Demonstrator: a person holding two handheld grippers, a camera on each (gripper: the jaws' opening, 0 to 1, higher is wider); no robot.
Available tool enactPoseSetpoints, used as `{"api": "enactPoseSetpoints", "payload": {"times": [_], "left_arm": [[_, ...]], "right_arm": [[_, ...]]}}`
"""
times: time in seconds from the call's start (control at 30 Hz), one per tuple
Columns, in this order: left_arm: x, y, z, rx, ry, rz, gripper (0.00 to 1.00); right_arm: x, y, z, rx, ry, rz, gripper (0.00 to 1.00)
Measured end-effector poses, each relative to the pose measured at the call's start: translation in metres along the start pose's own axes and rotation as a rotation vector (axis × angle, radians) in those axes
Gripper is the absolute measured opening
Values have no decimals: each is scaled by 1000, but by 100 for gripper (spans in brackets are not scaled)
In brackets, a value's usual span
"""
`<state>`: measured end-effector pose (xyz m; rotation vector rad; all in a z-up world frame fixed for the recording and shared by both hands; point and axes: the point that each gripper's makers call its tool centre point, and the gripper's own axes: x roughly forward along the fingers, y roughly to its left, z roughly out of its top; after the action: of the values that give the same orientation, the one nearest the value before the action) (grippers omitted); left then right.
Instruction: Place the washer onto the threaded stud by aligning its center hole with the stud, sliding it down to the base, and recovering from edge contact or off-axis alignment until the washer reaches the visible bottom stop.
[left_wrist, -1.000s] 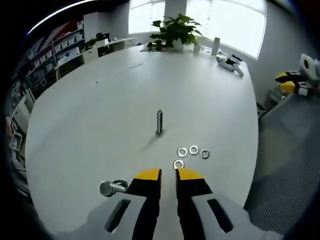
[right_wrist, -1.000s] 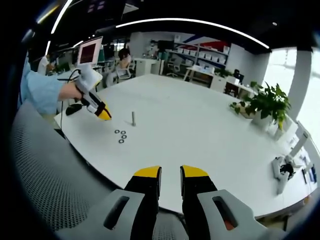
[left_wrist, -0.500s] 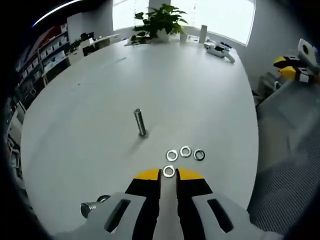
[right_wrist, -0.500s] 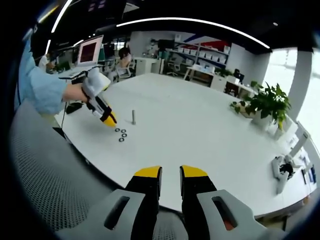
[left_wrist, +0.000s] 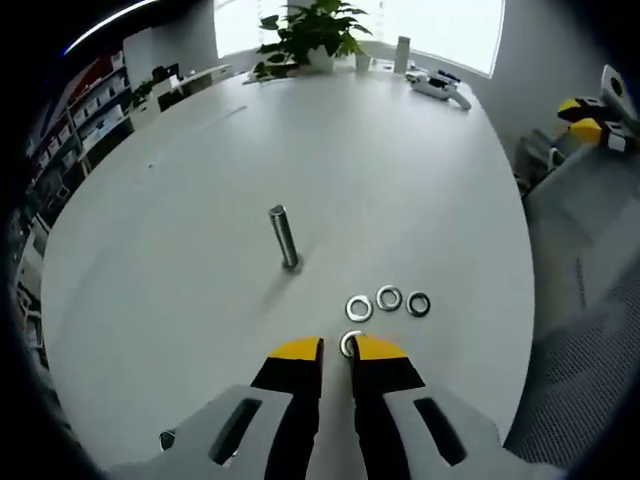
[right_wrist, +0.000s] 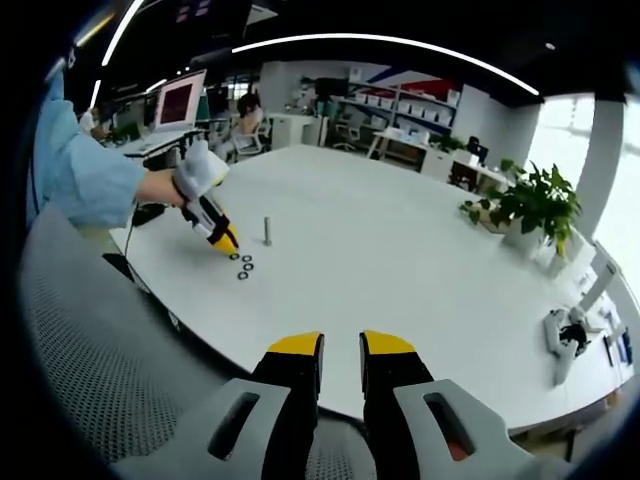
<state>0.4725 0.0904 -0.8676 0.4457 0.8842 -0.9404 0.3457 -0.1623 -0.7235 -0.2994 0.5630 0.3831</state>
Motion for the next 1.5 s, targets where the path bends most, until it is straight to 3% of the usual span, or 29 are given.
{"api": "enactPoseSetpoints", "payload": {"times": [0.43, 0.57, 0.7, 1.0, 1.27, 1.5], "left_arm": [[8, -4, 2, 143, -7, -13, 7], [7, -8, -2, 146, 15, -12, 1], [6, -9, 1, 206, 31, 10, 1], [1, -6, -1, 118, 24, 32, 0], [-11, -7, 8, 73, -23, 29, 0], [-25, -7, 26, 56, -62, 18, 0]], "right_arm": [[-1, -3, 1, 25, -18, -13, 17], [-2, -5, 2, 41, -33, -19, 17], [-1, -4, 3, 33, -37, -11, 17], [0, -5, 7, 38, -52, -3, 17], [0, -5, 12, 42, -69, -13, 17], [1, -5, 12, 49, -63, -25, 17]]}}
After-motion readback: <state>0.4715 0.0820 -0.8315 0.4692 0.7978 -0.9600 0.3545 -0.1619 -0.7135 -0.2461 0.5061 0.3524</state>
